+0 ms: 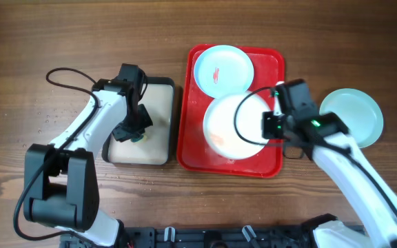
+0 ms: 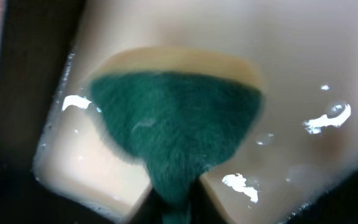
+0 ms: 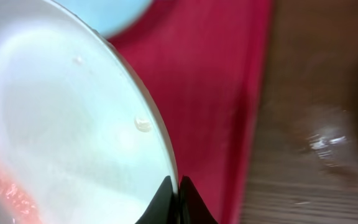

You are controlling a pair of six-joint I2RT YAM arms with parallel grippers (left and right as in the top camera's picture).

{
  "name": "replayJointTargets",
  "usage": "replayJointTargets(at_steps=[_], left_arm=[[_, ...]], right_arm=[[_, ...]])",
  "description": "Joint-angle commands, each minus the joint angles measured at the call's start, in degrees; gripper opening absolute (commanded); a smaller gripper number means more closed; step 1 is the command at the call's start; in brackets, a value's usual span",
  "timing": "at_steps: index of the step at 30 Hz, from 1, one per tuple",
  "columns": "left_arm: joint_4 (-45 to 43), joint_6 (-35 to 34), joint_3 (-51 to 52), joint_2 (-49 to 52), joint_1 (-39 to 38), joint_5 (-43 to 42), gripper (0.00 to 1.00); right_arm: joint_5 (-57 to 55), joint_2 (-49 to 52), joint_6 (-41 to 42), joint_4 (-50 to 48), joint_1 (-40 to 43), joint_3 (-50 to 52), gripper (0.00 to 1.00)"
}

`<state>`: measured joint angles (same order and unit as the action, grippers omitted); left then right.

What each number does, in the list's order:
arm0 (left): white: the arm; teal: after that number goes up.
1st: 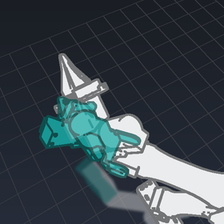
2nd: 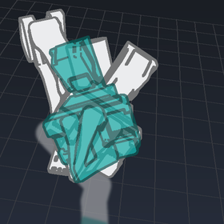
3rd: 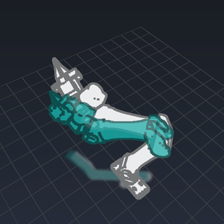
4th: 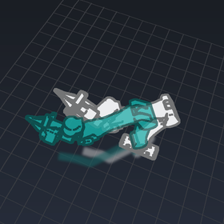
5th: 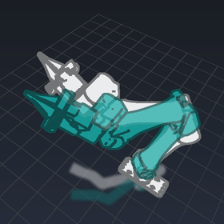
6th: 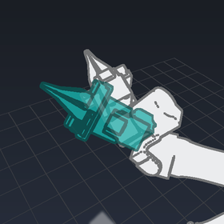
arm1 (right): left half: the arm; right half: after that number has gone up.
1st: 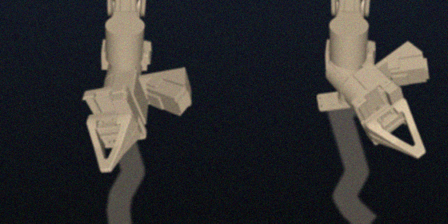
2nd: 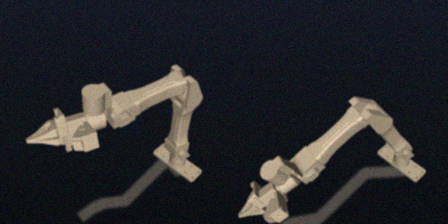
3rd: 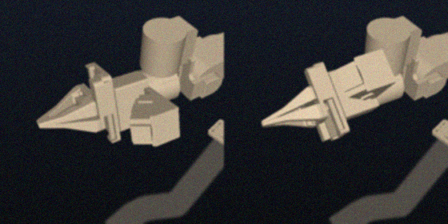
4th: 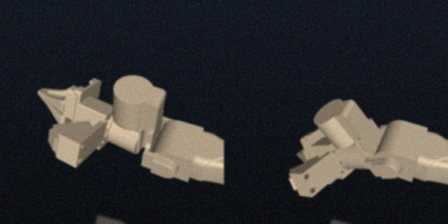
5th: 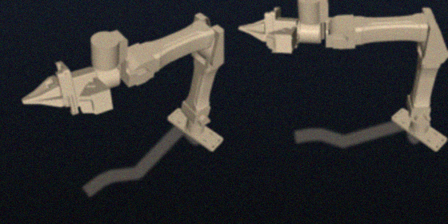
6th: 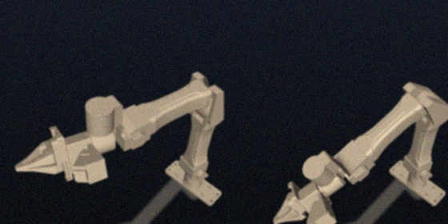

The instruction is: Clean dirty plates on tray and stack at the side

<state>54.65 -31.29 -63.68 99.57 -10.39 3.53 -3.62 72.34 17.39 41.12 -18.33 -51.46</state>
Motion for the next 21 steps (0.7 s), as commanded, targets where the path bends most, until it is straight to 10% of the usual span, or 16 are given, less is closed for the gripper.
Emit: replayJointTargets(at_steps=[1, 8, 21], left_arm=[[-0.2, 4.3, -1.3, -4.3, 0.3, -3.4, 0.43], [1.1, 4.3, -1.3, -15.3, 0.3, -4.7, 0.99], [2.4, 4.3, -1.3, -17.4, 0.3, -4.6, 1.0]], right_arm=[[-14.3, -8.0, -0.9, -0.5, 0.1, -0.4, 0.04], [-20.8, -8.7, -3.9, -1.6, -5.2, -0.4, 0.04], [-65.9, -2.9, -25.1, -14.4, -40.6, -0.4, 0.04]])
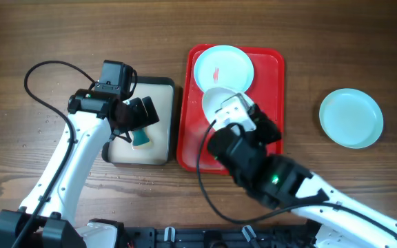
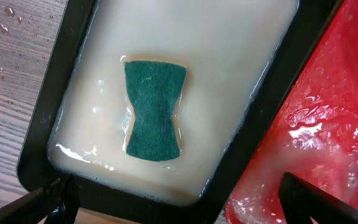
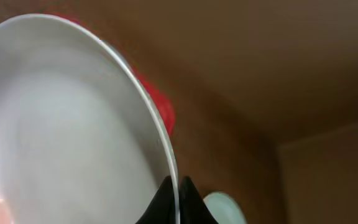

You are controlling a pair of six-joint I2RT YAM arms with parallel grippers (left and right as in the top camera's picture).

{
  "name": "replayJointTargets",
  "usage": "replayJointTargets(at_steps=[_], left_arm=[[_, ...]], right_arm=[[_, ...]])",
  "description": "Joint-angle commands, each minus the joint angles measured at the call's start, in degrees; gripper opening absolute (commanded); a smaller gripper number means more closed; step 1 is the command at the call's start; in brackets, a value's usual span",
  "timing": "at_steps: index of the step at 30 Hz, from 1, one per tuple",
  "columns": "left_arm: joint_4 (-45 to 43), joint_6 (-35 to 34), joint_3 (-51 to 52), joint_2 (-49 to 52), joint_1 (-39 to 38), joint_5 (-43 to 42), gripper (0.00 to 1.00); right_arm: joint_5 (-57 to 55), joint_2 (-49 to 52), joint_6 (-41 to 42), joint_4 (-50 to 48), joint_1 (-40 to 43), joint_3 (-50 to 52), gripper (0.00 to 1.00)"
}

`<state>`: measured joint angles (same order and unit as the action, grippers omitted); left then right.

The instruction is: Clean dirty plates on tray and stack at the side

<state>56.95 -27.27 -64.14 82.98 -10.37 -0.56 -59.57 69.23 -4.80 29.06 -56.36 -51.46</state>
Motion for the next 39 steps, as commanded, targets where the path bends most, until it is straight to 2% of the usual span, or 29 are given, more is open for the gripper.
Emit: replayJointTargets(at_steps=[1, 3, 7, 11, 24, 27, 28, 29, 30, 31, 33, 35, 38, 39], left_arm=[[0.1, 0.3, -0.8, -0.8, 0.3, -0.5, 1.0], [0.1, 0.3, -0.8, -0.8, 0.3, -0.5, 1.0], [0.1, 0.3, -0.8, -0.8, 0.3, -0.5, 1.0], [0.1, 0.3, -0.8, -0.8, 0.3, -0.5, 1.0], [0.1, 0.3, -0.8, -0.8, 0.3, -0.5, 1.0], [0.1, 0.3, -0.8, -0.8, 0.3, -0.5, 1.0], [0.1, 0.3, -0.8, -0.8, 0.3, -0.5, 1.0], [0.1, 0.3, -0.8, -0.8, 0.3, -0.5, 1.0], [0.1, 0.3, -0.8, -0.8, 0.3, -0.5, 1.0], [0.1, 0.3, -0.8, -0.8, 0.3, -0.5, 1.0], [0.1, 0.3, -0.8, -0.8, 0.3, -0.5, 1.0], [0.1, 0.3, -0.8, -0.8, 0.3, -0.5, 1.0], [0.1, 0.3, -0.8, -0.8, 0.3, -0.5, 1.0], [0.1, 0.3, -0.8, -0.8, 0.3, -0.5, 1.0]], right_arm=[[-9.9, 0.2, -3.9, -3.5, -3.5, -0.4, 0.04], [-9.9, 0.2, -4.4, -4.6, -3.8, -0.4, 0.04], [-9.9, 0.2, -12.7, -5.5, -3.8, -0.4, 0.04], [-10.0, 0.2, -16.2, -5.9, -3.8, -0.4, 0.04], [-10.8, 0.3, -16.1, -8.8, -3.8, -0.4, 0.04], [-10.9, 0.3, -13.3, -8.9, -3.8, -0.4, 0.04], [-11.7, 0.3, -8.9, -8.3, -3.8, -0.4, 0.04], [-12.1, 0.3, -0.4, -5.7, -3.6, -0.4, 0.04], [-9.4, 0.3, 8.4, -1.9, -2.8, -0.4, 0.04], [0.7, 0.3, 18.3, 2.7, -0.5, -0.4, 0.04], [29.2, 0.3, 30.2, 6.7, 6.8, -0.4, 0.04], [47.1, -0.3, 31.9, 7.1, 16.5, -0.6, 0.04], [57.0, -3.0, 31.7, 11.8, 33.3, -2.8, 0.04], [60.6, -3.4, 31.7, 13.2, 43.1, -3.6, 0.04]])
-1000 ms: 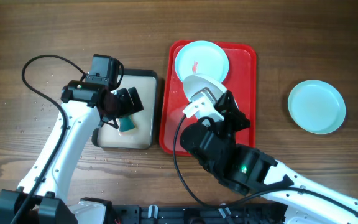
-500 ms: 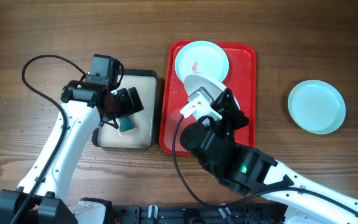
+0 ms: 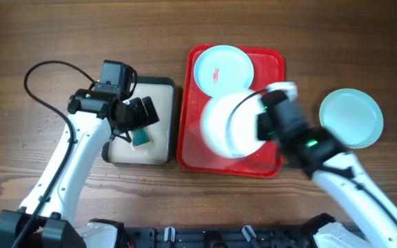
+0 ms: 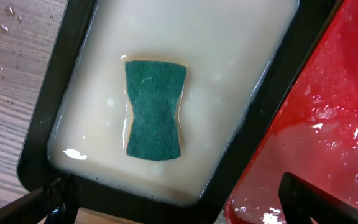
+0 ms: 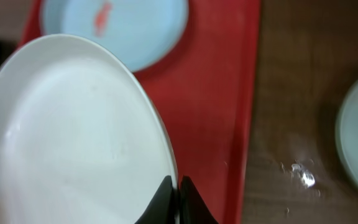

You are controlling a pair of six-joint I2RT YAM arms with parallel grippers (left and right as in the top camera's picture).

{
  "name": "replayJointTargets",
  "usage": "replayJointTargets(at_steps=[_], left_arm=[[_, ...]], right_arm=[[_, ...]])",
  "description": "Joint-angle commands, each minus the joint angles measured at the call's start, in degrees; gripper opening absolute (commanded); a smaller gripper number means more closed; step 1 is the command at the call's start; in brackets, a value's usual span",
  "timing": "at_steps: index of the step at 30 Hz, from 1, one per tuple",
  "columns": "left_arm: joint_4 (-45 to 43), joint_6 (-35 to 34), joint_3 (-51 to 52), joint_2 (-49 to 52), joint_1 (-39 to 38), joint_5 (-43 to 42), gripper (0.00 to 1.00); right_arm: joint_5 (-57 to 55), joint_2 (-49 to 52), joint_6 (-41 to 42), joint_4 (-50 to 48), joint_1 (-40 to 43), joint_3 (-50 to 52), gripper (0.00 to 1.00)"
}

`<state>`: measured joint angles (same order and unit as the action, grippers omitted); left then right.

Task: Clean dirty plates on tray and stack at the side
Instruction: 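Place the white plate onto the light-blue plate at the right, then pull the remaining light-blue plate down the red tray with the right gripper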

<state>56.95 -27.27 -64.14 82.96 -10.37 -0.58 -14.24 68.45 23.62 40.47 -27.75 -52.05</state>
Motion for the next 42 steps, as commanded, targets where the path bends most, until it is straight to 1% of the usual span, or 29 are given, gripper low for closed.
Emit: replayJointTargets(at_steps=[1, 3, 4, 5, 8, 10, 11, 12, 13, 14, 15, 16, 17, 19, 21, 23, 25, 26, 28, 29, 32, 33, 35, 36, 37, 38, 39, 40, 42], left_arm=[[0.1, 0.3, -0.8, -0.8, 0.3, -0.5, 1.0], [0.1, 0.3, -0.8, -0.8, 0.3, -0.5, 1.0], [0.1, 0.3, -0.8, -0.8, 0.3, -0.5, 1.0], [0.1, 0.3, -0.8, -0.8, 0.3, -0.5, 1.0], [0.1, 0.3, -0.8, -0.8, 0.3, -0.5, 1.0], [0.1, 0.3, -0.8, -0.8, 0.3, -0.5, 1.0], [0.1, 0.3, -0.8, -0.8, 0.3, -0.5, 1.0], [0.1, 0.3, -0.8, -0.8, 0.3, -0.5, 1.0], [0.1, 0.3, -0.8, -0.8, 0.3, -0.5, 1.0], [0.1, 0.3, -0.8, -0.8, 0.3, -0.5, 1.0], [0.1, 0.3, -0.8, -0.8, 0.3, -0.5, 1.0], [0.1, 0.3, -0.8, -0.8, 0.3, -0.5, 1.0], [0.1, 0.3, -0.8, -0.8, 0.3, -0.5, 1.0], [0.1, 0.3, -0.8, -0.8, 0.3, -0.5, 1.0], [0.1, 0.3, -0.8, -0.8, 0.3, -0.5, 1.0], [0.1, 0.3, -0.8, -0.8, 0.3, -0.5, 1.0], [0.1, 0.3, -0.8, -0.8, 0.3, -0.5, 1.0], [0.1, 0.3, -0.8, -0.8, 0.3, -0.5, 1.0], [0.1, 0.3, -0.8, -0.8, 0.3, -0.5, 1.0], [0.1, 0.3, -0.8, -0.8, 0.3, -0.5, 1.0], [0.1, 0.3, -0.8, -0.8, 0.3, -0.5, 1.0], [0.1, 0.3, -0.8, -0.8, 0.3, -0.5, 1.0], [0.1, 0.3, -0.8, -0.8, 0.3, -0.5, 1.0], [0.1, 0.3, -0.8, -0.8, 0.3, -0.5, 1.0], [0.0, 0.3, -0.8, -0.8, 0.3, -0.5, 1.0], [0.1, 0.3, -0.8, -0.8, 0.3, -0.5, 1.0], [0.1, 0.3, -0.8, -0.8, 0.3, -0.5, 1.0], [0.1, 0.3, -0.8, -0.8, 0.3, -0.5, 1.0], [0.1, 0.3, -0.8, -0.8, 0.3, -0.5, 1.0]], right_arm=[[18.5, -2.4, 1.7, 2.1, 24.6, -3.1, 0.04], [21.1, -1.2, 0.5, 2.1, 37.1, -3.1, 0.04], [21.8, 1.0, 0.3, 1.1, 47.5, -3.1, 0.04], [22.0, 4.0, 0.4, -0.5, 54.8, -3.1, 0.04], [21.9, 13.5, 0.4, -3.7, 64.8, -3.1, 0.04], [21.7, 19.2, 0.4, -4.8, 66.5, -3.1, 0.04], [21.7, 21.2, 0.4, -4.8, 66.6, -3.1, 0.11], [21.7, 22.3, 0.4, -3.9, 66.6, -3.1, 0.4], [21.7, 22.3, 0.3, -3.5, 66.6, -3.1, 0.46], [22.3, 21.9, 0.3, -2.9, 66.6, -3.2, 0.48], [27.3, 20.8, -1.2, -1.9, 66.4, -3.9, 0.48], [38.5, 18.8, -6.7, -1.6, 65.7, -5.4, 0.48], [44.2, 16.8, -8.7, 0.1, 64.7, -7.1, 0.46], [46.9, 12.4, -9.9, 4.1, 60.6, -11.1, 0.45], [47.3, 9.1, -14.5, 6.6, 50.7, -16.5, 0.45], [45.1, 9.0, -17.4, 5.5, 40.3, -19.5, 0.45], [33.0, 10.7, -17.5, 1.3, 29.4, -19.6, 0.45], [25.0, 14.1, -17.7, -2.2, 23.3, -19.6, 0.45], [22.4, 21.7, -20.1, -9.1, 17.5, -19.6, 0.46], [21.3, 27.4, -20.7, -15.5, 15.9, -19.6, 0.47], [20.2, 38.4, -17.6, -26.3, 16.3, -19.6, 0.47], [20.2, 40.7, -16.0, -27.5, 16.4, -19.6, 0.47], [27.2, 47.8, -11.2, -30.6, 16.5, -19.6, 0.47], [27.0, 49.3, -8.5, -30.9, 16.5, -19.6, 0.46], [26.2, 50.7, -6.3, -31.0, 16.5, -19.6, 0.4], [26.1, 52.0, -5.2, -30.8, 16.5, -19.6, 0.27], [26.0, 52.1, -5.3, -30.2, 16.5, -19.6, 0.09], [26.1, 51.8, -5.4, -29.2, 16.6, -19.6, 0.04], [26.1, 48.5, -2.3, -23.8, 17.2, -19.6, 0.04]])
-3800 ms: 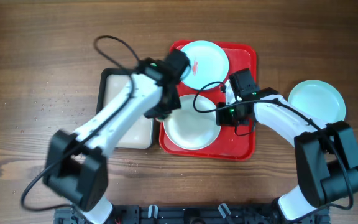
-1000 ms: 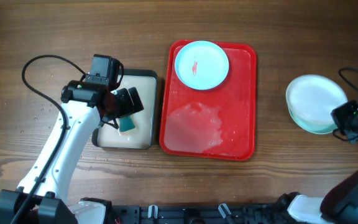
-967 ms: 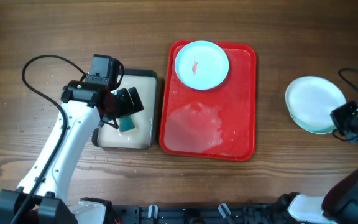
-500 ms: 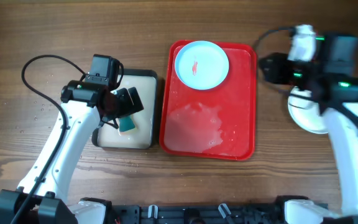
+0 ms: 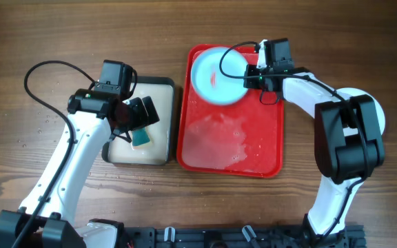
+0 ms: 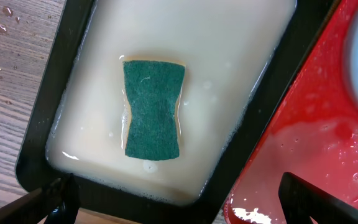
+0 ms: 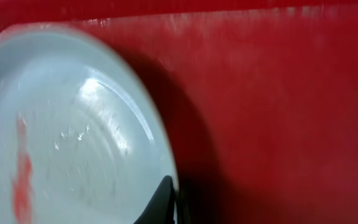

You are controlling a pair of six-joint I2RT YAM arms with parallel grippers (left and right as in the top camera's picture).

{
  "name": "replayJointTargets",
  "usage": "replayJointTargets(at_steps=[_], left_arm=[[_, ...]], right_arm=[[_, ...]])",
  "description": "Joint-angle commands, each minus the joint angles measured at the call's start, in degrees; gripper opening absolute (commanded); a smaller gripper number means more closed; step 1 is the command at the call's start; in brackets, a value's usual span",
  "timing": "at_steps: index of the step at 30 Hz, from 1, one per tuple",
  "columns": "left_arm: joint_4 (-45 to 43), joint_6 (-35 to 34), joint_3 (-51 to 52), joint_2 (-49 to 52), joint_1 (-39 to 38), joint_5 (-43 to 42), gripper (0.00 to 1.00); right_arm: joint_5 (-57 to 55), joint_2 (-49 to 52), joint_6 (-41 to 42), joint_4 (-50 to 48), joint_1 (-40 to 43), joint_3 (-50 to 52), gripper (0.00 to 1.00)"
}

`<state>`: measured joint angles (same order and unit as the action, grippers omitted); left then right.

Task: Clean dirty plates on tray and stack at the side
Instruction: 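Pull the remaining light-blue plate down the red tray with the right gripper, then grasp the sponge with the left gripper and scrub the light-blue plate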

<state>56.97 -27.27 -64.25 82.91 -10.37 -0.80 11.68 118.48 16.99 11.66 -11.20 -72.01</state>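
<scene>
A pale blue plate (image 5: 216, 77) with a red smear (image 7: 22, 180) is at the far end of the red tray (image 5: 260, 148). My right gripper (image 5: 253, 77) (image 7: 173, 200) is shut on its right rim, and a shadow under that edge suggests it is raised. At the table's right side only a pale plate edge (image 5: 378, 117) shows; the right arm covers the rest. My left gripper (image 5: 138, 117) (image 6: 179, 190) hangs open above the green sponge (image 6: 153, 109), which lies in the basin.
The black basin (image 5: 169, 124) of cloudy water stands just left of the tray. The tray's middle and near part are wet and hold no plate. Water drops dot the wood (image 6: 5, 25) left of the basin.
The right gripper held the white plate over the tray; it now grips the smeared blue plate's rim at the tray's far end, and the white plate is gone from the tray. The left arm has not moved.
First the left gripper was shut on the sponge in the basin and the right gripped the white plate on the tray. Then the sponge lay free with the left gripper open above it. The right held the white plate raised, then over the tray, and now holds the blue plate.
</scene>
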Motion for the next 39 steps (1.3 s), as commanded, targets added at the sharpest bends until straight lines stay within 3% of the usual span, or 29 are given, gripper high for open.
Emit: replayJointTargets(at_steps=[1, 6, 9, 14, 16, 19, 21, 22, 23, 25, 27, 30, 32, 34, 35, 39], left_arm=[[0.0, 0.3, -0.7, -0.7, 0.3, -0.3, 1.0], [-0.2, 0.3, -0.7, -0.7, 0.3, -0.3, 1.0], [-0.9, -0.1, -0.7, -0.7, 0.3, -0.3, 1.0], [-0.4, -0.2, -0.5, -0.6, 0.2, -1.8, 1.0], [-0.9, -0.2, 0.5, -0.1, 0.1, -1.0, 1.0], [-4.2, -4.9, 6.4, 1.6, 0.1, 2.9, 0.71], [-10.0, -7.0, 11.0, 3.7, 0.1, 3.0, 0.64], [-12.6, -8.2, 12.8, 5.5, 0.2, 3.5, 0.55], [-14.1, -10.0, 13.7, 7.8, 0.5, 3.4, 0.39], [-14.2, -11.1, 13.8, 13.2, 0.5, 0.3, 0.35], [-14.8, -10.5, 13.8, 17.4, -0.1, -2.9, 0.04], [-13.5, -7.4, 12.0, 17.6, 0.8, -2.8, 0.04], [-6.6, -5.9, 4.7, 15.5, 2.7, -2.8, 0.04], [-2.1, -3.8, -1.0, 13.9, 4.1, -2.8, 0.36], [-2.1, -2.9, -2.2, 13.7, 4.5, -2.6, 0.47], [-9.1, -2.7, 2.5, 14.4, 4.7, 3.8, 0.48]], right_arm=[[0.4, -4.4, 4.4, 9.0, 1.1, 0.4, 0.04], [0.3, -24.1, 3.2, 34.8, 1.7, 0.4, 0.04], [0.3, -25.6, 7.7, 43.7, 1.2, 1.9, 0.04], [0.2, -25.6, 12.7, 31.4, -3.5, 16.2, 0.05], [-3.3, -25.7, 11.4, 29.4, -4.7, 17.2, 0.19], [-4.7, -29.9, 2.0, 32.0, -4.5, 11.3, 0.29], [-4.7, -33.6, -5.3, 35.2, -4.5, 6.4, 0.31], [-4.7, -35.2, -7.2, 36.6, -4.5, 4.2, 0.31], [-4.7, -36.9, -7.8, 37.6, -4.5, 2.6, 0.32], [-4.7, -38.7, -7.8, 37.9, -4.5, 2.3, 0.32], [-4.7, -38.2, -7.7, 38.2, -4.5, 2.3, 0.32], [-4.7, -38.1, -6.3, 38.1, -4.5, 2.3, 0.32], [-4.7, -38.1, -6.4, 38.1, -4.5, 2.3, 0.32], [-4.7, -38.1, -6.4, 38.5, -4.5, 2.3, 0.32], [-4.7, -38.1, -6.4, 38.5, -4.5, 2.3, 0.32], [-4.7, -38.1, -6.4, 38.7, -4.5, 2.3, 0.32]])
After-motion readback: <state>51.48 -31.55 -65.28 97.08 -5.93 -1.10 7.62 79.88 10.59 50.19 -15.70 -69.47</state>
